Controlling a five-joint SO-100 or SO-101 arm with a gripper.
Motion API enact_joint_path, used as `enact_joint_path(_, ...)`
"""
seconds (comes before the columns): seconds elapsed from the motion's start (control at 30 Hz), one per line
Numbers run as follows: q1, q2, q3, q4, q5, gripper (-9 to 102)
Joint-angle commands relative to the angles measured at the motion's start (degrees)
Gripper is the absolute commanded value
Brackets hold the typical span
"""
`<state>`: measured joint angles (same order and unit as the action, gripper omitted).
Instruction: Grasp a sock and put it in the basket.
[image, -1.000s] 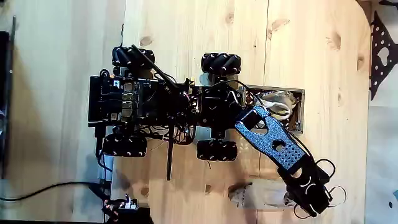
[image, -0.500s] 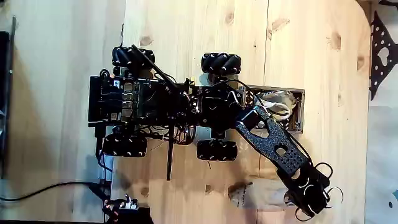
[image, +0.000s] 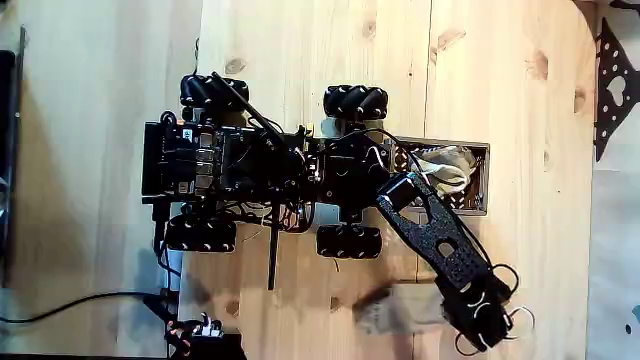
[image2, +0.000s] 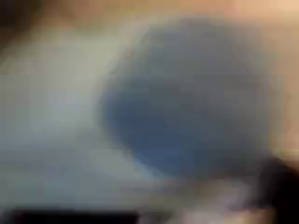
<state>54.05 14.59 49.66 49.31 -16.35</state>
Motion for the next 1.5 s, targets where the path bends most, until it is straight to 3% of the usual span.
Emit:
enact_joint_path(0.0, 0.6, 0.6, -1.6, 1.0, -0.6, 0)
enact_joint_path(0.47, -4.2, 23.5, -1.3, 37.2, 6.7, 0)
enact_joint_path(0.8, -7.3, 43.1, -1.5, 57.7, 1.3, 0)
enact_joint_path(0.9, -8.2, 49.3, -1.5, 61.5, -1.7, 0)
enact_joint_path(1.13, -11.8, 60.7, -1.4, 61.5, -4.0, 0)
enact_joint_path(1.47, -19.6, 81.6, 1.1, 60.6, 9.1, 0)
